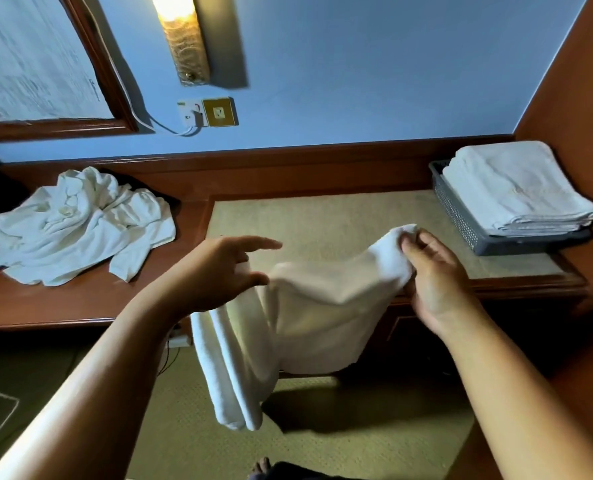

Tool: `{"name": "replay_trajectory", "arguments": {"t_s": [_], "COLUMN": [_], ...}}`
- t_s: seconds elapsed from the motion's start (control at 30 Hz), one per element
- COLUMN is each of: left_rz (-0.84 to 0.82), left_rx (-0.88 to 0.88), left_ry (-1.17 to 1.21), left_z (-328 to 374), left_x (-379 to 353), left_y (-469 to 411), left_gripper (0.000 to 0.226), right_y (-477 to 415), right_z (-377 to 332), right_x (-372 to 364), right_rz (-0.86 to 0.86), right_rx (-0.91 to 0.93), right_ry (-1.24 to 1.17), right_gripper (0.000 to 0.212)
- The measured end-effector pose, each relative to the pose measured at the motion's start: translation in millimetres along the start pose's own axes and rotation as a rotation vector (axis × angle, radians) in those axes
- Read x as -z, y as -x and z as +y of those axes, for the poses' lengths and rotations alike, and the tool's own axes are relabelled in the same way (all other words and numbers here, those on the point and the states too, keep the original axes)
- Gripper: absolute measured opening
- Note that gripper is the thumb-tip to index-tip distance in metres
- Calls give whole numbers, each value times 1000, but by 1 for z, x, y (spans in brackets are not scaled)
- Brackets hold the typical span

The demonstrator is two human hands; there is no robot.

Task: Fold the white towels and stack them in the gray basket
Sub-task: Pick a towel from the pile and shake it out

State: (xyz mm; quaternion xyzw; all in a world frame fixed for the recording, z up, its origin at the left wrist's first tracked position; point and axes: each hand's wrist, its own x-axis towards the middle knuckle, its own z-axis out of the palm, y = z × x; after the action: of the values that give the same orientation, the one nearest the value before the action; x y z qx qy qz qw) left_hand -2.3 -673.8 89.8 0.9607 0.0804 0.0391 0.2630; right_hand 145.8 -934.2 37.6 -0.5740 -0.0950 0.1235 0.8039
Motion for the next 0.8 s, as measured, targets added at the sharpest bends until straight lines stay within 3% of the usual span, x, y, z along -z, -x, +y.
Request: {"name": "replay_trajectory", "arguments": {"t_s": [0.07,0.17,0.2,0.27,0.3,0.4,0.5,0.57,0.63,0.7,0.8], "left_rz": [8,18,19,46,75,101,-245,-400,-287,-26,282], "left_rx": [-94,-284,-347,-433,-430,-264,-90,60,202,341,328], "left_ry": [32,114,123,137,152,256,295,109,51,196,405], "left_z": [16,49,62,79,80,58,15,-24,-63,-80,-59], "left_x": [5,9,12,16,16,2,-50,-101,-143,-156,-135], "left_y": [2,1,1,0,-3,-15,-19,-9,5,9,1], "left_gripper": [42,33,32,33,35,41,10,14,24,28,20], "right_y": [10,27,33,40,40,36,29,22,15,8,4], "right_z": [-9,-15,-15,-14,-15,-26,-44,-58,-73,-80,-78], "right_x": [-6,-23,-31,-43,-46,-47,-46,-41,-26,-6,28], "right_rz": [-105,-502,-612,-715,-681,-476,-321,-172,-80,-38,-43], "right_rx": [128,81,58,82,118,195,208,197,240,259,200], "right_ry": [338,739,773,728,689,496,230,93,71,179,776], "right_gripper": [14,68,73,44,24,24,14,21,20,22,49]}}
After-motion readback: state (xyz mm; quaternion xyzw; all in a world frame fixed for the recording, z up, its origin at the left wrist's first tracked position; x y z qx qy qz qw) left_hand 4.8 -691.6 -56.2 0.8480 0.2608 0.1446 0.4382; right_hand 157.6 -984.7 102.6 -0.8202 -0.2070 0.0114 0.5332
